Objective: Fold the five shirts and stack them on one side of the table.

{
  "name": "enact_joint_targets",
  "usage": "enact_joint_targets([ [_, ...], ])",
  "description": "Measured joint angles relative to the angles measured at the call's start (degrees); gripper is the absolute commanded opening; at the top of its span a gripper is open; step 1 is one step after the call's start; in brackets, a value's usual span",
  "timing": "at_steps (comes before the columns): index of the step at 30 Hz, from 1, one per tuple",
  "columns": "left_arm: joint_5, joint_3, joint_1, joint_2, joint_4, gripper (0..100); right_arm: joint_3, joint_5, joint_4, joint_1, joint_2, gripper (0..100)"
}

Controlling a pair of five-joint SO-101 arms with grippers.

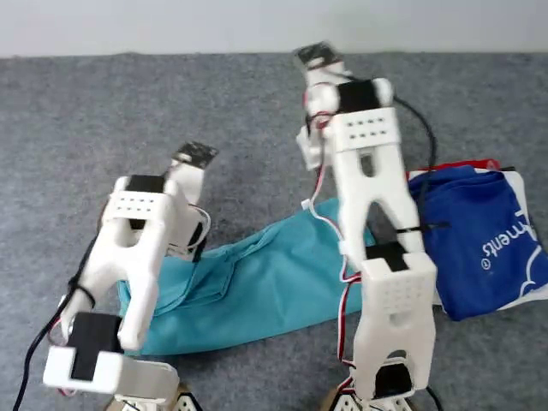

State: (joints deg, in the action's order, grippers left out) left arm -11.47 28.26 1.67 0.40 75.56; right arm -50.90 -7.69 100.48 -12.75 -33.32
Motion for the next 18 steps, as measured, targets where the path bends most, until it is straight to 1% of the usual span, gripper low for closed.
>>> enact_joint_targets([
  [4,-0.09,0.0,1.23,0.35,0.0,11,1.23,-1.41,0.0,2.46,2.81,14.3],
  [10,0.26,0.0,1.41,0.26,2.81,11,6.42,-1.67,0.0,2.46,3.6,14.3],
  [14,0.26,0.18,1.41,-0.79,3.43,11,6.86,-1.67,0.0,2.55,3.6,14.3],
  [18,0.18,0.26,2.64,-2.11,5.98,11,6.95,-1.67,0.0,2.9,3.6,14.3],
])
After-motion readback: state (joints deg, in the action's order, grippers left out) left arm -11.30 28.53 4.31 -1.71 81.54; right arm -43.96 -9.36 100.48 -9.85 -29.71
